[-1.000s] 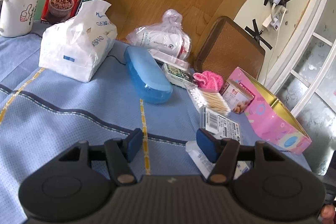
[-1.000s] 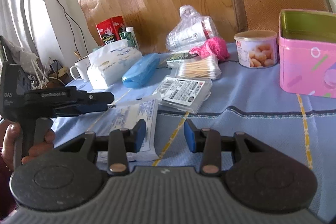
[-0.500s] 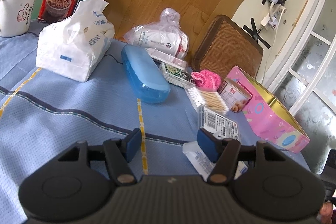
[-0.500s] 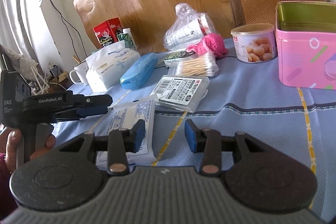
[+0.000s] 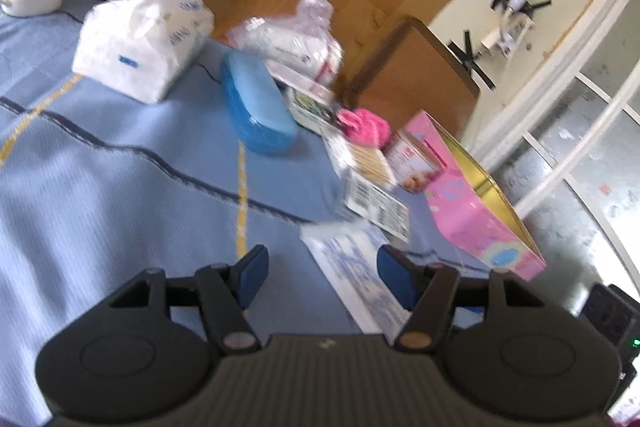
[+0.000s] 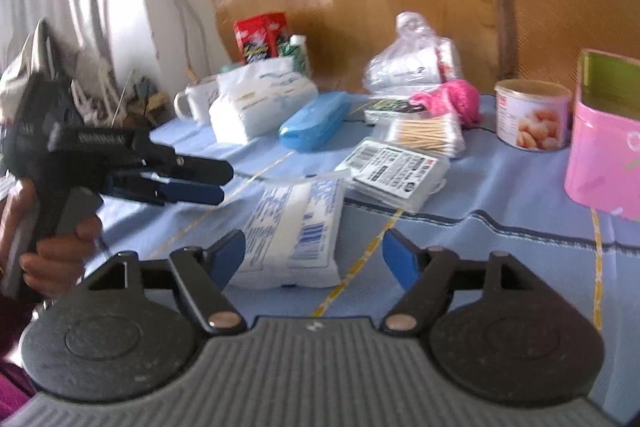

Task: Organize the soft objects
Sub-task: 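Close the right tool on the white packet and lift it, then carry the white packet into the pink tin and release it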

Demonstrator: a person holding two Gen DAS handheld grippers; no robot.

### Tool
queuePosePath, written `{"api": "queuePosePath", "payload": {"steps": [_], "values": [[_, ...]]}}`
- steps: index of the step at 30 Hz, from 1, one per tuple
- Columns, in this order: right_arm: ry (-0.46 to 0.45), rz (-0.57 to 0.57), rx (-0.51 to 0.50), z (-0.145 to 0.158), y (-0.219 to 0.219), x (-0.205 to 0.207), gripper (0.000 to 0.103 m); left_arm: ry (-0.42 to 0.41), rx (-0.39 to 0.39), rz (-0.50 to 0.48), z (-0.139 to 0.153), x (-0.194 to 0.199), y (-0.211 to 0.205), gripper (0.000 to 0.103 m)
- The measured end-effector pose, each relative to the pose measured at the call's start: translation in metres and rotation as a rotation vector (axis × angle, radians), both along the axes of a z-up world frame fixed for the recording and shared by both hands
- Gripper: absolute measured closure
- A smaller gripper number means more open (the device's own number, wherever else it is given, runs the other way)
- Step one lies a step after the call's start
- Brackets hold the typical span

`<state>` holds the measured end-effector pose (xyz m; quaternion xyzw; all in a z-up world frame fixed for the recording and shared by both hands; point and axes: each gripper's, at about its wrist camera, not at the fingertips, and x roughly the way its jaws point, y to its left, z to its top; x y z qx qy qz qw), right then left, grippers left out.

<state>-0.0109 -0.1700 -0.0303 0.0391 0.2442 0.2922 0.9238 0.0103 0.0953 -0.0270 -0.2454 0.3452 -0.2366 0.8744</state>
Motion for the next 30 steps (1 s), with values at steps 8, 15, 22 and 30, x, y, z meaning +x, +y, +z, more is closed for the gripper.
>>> {"api": "queuePosePath", "payload": {"steps": [8,15,22,30], "values": [[-0.004,0.069,-0.121,-0.005,0.022,0.006,0.022,0.053,0.018,-0.131,-0.001,0.01,-0.044,0.047],[-0.107,0.031,-0.17,-0.004,0.027,-0.006,0.04,-0.028,0.159,-0.16,0.017,0.012,-0.079,0.053],[-0.267,-0.175,-0.084,0.025,-0.021,-0.012,0.043,-0.188,0.153,-0.257,0.07,0.039,-0.139,0.053],[-0.333,-0.469,-0.078,0.046,-0.105,0.008,0.043,-0.327,0.192,-0.435,0.101,0.088,-0.258,0.053]]}}
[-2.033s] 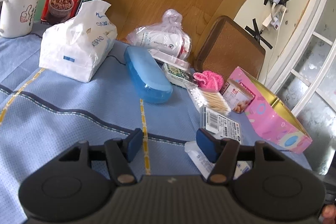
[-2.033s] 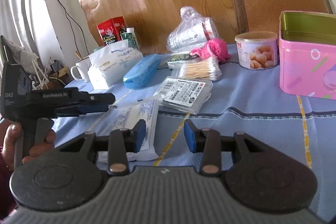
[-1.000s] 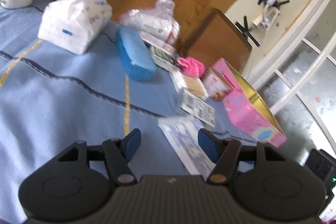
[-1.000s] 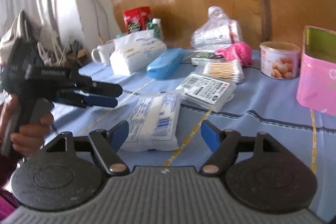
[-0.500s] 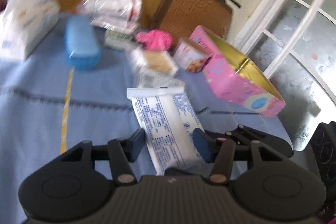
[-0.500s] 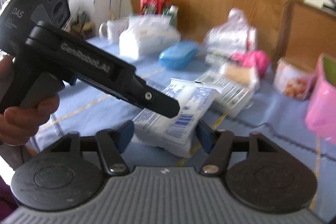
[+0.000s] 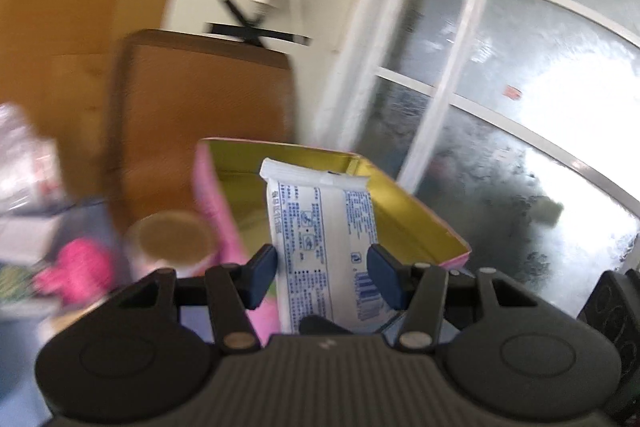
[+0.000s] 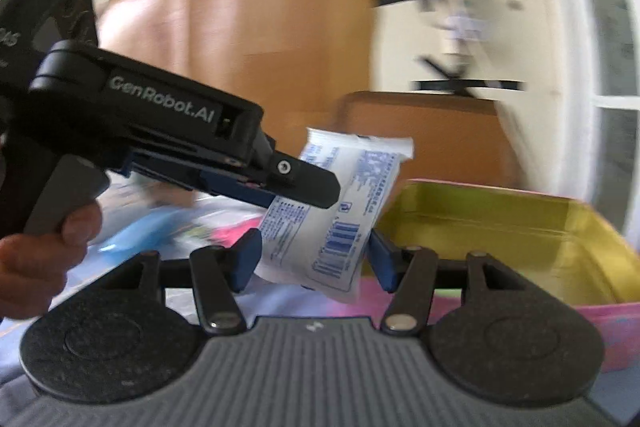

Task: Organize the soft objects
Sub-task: 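Carry the white packet into the pink tin and release it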

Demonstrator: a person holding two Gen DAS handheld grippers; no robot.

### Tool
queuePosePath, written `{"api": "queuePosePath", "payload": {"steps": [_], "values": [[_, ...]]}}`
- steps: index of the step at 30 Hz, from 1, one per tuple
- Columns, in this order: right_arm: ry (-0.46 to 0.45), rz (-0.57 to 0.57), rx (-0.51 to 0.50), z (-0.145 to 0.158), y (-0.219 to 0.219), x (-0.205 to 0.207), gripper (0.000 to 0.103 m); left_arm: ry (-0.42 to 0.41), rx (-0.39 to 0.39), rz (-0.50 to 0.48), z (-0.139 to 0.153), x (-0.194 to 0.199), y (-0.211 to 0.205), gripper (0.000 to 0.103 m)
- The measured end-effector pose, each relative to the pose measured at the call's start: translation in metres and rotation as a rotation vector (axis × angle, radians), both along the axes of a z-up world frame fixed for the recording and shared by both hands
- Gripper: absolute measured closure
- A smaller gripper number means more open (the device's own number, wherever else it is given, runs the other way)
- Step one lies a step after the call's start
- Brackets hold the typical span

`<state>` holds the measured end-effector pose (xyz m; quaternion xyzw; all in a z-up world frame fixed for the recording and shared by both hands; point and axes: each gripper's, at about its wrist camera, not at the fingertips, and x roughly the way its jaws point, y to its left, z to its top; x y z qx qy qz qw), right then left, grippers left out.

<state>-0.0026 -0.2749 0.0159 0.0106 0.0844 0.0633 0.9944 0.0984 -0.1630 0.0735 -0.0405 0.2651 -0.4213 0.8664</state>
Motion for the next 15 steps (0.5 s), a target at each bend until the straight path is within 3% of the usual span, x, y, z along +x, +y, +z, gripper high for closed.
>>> {"api": "queuePosePath", "payload": {"steps": [5,9,11,15], "values": [[0.036,-0.164,0.028,-0.011,-0.053,0.022,0.046,0.007,0.009,-0.078,-0.009,0.021,-0.068,0.053],[0.085,-0.403,-0.078,-0.026,-0.083,0.038,0.045,0.03,0.038,-0.085,-0.021,0.029,-0.103,0.049],[0.091,-0.478,-0.066,-0.031,-0.101,0.039,0.045,0.044,0.032,-0.081,-0.024,0.028,-0.101,0.049],[0.048,-0.502,0.037,-0.028,-0.122,0.025,0.045,0.025,0.005,-0.061,-0.022,0.017,-0.07,0.049]]}}
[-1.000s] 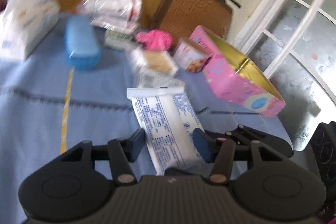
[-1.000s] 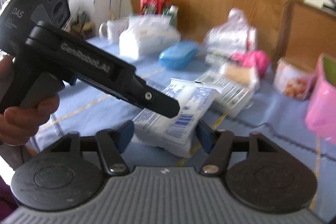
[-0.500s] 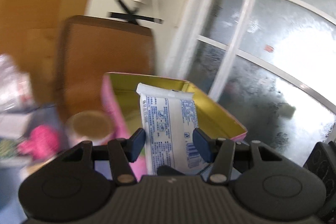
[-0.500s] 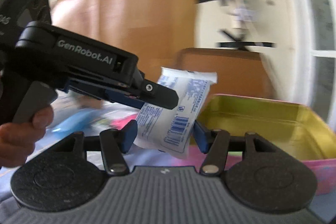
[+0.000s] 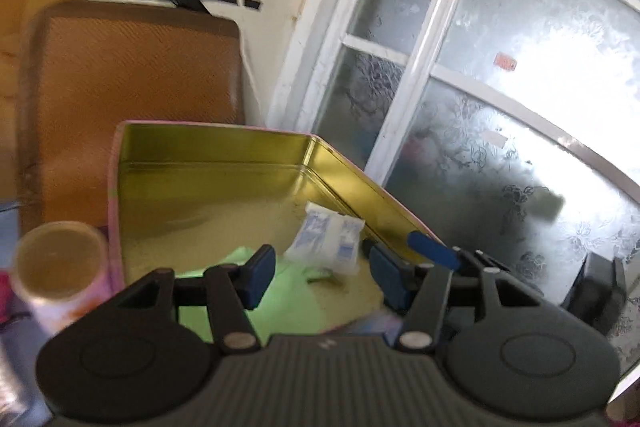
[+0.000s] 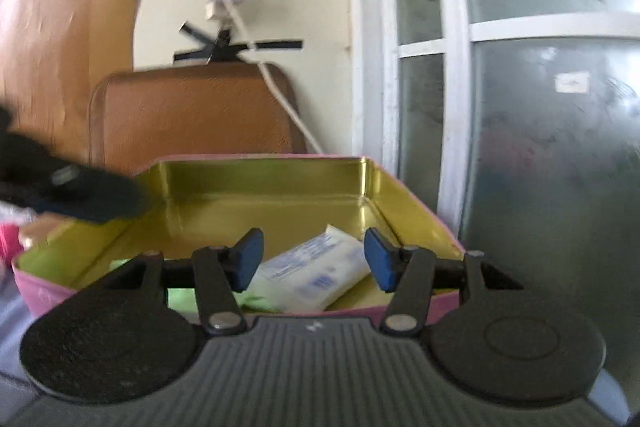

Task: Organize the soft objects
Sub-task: 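Carry the white packet into the pink tin and release it, then reach the right tool to the pink fuzzy ball and grasp it, then lift the pink fuzzy ball and carry it toward the pink tin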

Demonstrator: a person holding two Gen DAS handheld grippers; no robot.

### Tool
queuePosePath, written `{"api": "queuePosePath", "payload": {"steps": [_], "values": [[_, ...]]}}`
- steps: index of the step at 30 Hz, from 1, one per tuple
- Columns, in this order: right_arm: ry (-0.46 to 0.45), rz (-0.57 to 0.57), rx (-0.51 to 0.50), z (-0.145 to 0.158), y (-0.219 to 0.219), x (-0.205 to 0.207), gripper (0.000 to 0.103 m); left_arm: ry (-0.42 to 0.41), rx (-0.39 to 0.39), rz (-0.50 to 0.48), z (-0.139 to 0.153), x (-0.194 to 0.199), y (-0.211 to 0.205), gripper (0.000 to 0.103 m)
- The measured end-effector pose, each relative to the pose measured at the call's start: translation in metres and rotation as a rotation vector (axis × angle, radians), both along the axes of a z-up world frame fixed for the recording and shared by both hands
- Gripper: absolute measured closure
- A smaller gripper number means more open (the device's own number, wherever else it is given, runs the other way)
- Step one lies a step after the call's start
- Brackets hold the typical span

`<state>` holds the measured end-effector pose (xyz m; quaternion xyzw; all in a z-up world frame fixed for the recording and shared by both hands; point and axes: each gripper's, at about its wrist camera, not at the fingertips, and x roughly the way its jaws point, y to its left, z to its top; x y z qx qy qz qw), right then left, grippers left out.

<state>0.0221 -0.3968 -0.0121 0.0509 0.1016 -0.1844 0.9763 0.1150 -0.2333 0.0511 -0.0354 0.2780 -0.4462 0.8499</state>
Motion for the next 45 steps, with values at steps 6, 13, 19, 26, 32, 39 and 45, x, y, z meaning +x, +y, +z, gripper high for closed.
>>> {"api": "queuePosePath", "payload": {"steps": [6,13,19,26,32,39,45], "values": [[-0.11,0.115,0.06,0.014,0.022,-0.013,0.045,-0.058,-0.002,0.105,-0.001,-0.039,0.09,0.048],[-0.073,0.506,0.073,0.033,0.11,0.012,0.046,-0.032,0.06,0.427,-0.025,-0.058,0.215,0.048],[0.078,0.682,0.001,0.026,0.19,0.07,0.049,0.05,0.017,0.632,-0.056,-0.048,0.289,0.048],[0.226,0.661,-0.184,0.009,0.247,0.129,0.049,0.109,-0.093,0.632,-0.074,-0.043,0.315,0.048],[0.308,0.593,-0.238,-0.01,0.254,0.157,0.046,0.087,-0.089,0.597,-0.075,-0.045,0.31,0.048],[0.196,0.526,-0.321,-0.001,0.256,0.137,0.058,0.099,-0.103,0.585,-0.076,-0.042,0.311,0.048],[0.017,0.596,-0.294,0.044,0.251,0.071,0.058,0.114,-0.149,0.598,-0.074,-0.047,0.323,0.048]]}}
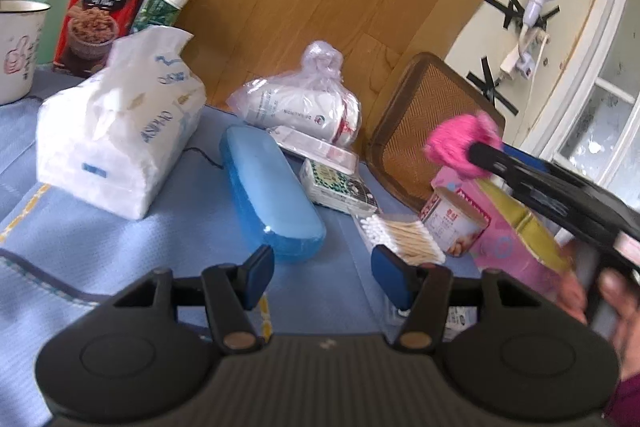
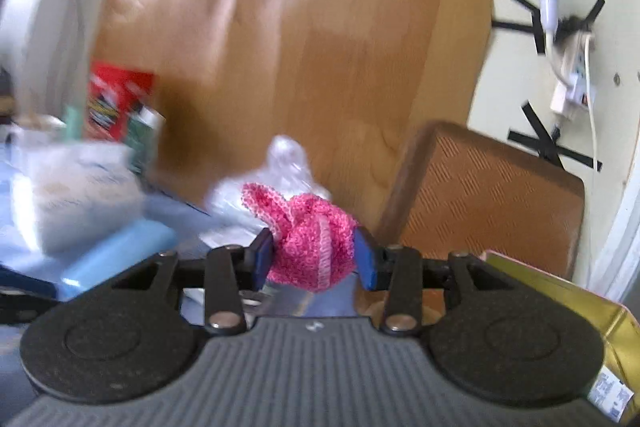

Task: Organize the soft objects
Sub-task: 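Lift the pink fuzzy ball and carry it toward the pink tin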

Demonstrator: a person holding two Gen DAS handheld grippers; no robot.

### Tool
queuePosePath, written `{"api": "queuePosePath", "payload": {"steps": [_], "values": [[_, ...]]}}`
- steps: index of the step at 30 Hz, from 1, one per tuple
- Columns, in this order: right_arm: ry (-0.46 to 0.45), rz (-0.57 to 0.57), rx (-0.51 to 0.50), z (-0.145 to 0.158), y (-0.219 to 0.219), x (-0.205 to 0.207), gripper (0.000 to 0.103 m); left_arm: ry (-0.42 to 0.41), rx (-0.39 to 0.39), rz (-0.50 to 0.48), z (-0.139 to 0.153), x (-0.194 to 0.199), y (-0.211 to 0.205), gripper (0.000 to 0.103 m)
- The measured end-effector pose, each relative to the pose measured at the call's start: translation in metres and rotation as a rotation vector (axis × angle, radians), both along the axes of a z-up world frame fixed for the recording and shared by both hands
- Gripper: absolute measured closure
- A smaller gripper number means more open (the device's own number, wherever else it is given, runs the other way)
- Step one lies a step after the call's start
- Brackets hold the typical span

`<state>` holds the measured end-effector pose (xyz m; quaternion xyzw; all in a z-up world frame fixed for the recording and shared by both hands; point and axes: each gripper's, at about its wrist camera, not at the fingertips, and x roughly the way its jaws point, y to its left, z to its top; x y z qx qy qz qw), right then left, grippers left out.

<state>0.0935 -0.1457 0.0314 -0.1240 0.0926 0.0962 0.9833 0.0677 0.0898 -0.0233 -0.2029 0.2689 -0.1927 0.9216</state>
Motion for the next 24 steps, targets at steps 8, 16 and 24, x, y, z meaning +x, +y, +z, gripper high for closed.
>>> {"api": "queuePosePath", "payload": {"steps": [8,16,24], "values": [[0.007,0.135,0.065,-0.003,-0.001,-0.062,0.057,-0.082,0.113,0.158,0.036,-0.096,0.074,0.042],[0.065,0.212,0.166,-0.02,0.0,-0.089,0.057,0.041,0.365,0.478,0.035,-0.206,0.147,0.041],[0.201,0.215,0.221,-0.042,-0.017,-0.109,0.057,0.02,0.186,0.209,0.034,-0.132,0.061,0.042]]}}
